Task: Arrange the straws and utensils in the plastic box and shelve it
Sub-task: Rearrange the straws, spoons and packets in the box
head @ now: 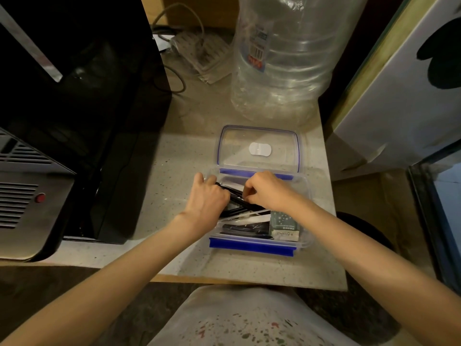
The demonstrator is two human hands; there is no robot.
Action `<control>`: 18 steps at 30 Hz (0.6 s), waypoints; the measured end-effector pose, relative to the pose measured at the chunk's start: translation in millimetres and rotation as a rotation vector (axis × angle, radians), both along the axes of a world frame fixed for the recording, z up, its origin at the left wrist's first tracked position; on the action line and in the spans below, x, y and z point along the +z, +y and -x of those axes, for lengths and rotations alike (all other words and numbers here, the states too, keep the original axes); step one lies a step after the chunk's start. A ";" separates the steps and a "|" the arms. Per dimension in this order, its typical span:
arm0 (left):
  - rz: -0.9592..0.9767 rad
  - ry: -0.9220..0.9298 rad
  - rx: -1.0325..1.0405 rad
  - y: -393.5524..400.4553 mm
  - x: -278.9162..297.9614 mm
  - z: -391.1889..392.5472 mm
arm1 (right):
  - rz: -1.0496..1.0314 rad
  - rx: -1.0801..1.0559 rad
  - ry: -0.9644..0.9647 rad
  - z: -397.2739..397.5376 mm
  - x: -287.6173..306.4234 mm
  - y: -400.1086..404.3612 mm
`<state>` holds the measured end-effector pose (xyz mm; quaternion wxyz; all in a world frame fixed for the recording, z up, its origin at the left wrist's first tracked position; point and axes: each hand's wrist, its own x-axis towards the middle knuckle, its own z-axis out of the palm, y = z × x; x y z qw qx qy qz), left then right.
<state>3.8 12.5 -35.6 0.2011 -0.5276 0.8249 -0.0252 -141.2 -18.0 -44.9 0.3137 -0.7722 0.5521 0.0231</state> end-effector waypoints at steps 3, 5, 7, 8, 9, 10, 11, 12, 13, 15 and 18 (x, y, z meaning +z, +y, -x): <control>0.006 -0.010 -0.011 0.8 -1.5 -0.7 | 0.088 -0.003 0.081 -3.2 -2.1 4.0; 0.008 -0.023 -0.012 1.4 -2.1 -0.3 | 0.139 0.026 0.132 -4.0 -5.4 8.5; 0.012 -0.031 -0.015 1.3 -2.2 0.7 | 0.182 0.060 0.172 -4.1 -9.0 12.2; 0.012 -0.036 -0.018 1.2 -2.0 1.1 | 0.193 0.063 0.189 -3.9 -9.5 12.5; 0.013 -0.042 -0.019 1.2 -1.7 1.5 | 0.192 0.054 0.206 -3.1 -8.4 11.4; 0.014 -0.048 -0.021 1.4 -1.5 1.9 | 0.183 0.042 0.221 -2.0 -6.1 9.4; 0.014 -0.057 -0.023 1.5 -1.1 2.5 | 0.168 0.032 0.234 -0.5 -4.0 7.0; 0.014 -0.072 -0.026 1.7 -0.8 3.1 | 0.146 0.028 0.241 0.9 -2.5 4.8; 0.011 -0.091 -0.029 1.8 -0.4 3.8 | 0.122 0.030 0.242 2.0 -1.8 3.1; 0.003 -0.129 -0.041 1.8 -0.1 5.8 | 0.087 0.036 0.225 2.7 -2.3 2.2; 0.000 -0.151 -0.055 1.7 -0.4 7.3 | 0.123 0.045 0.189 1.4 -1.7 6.8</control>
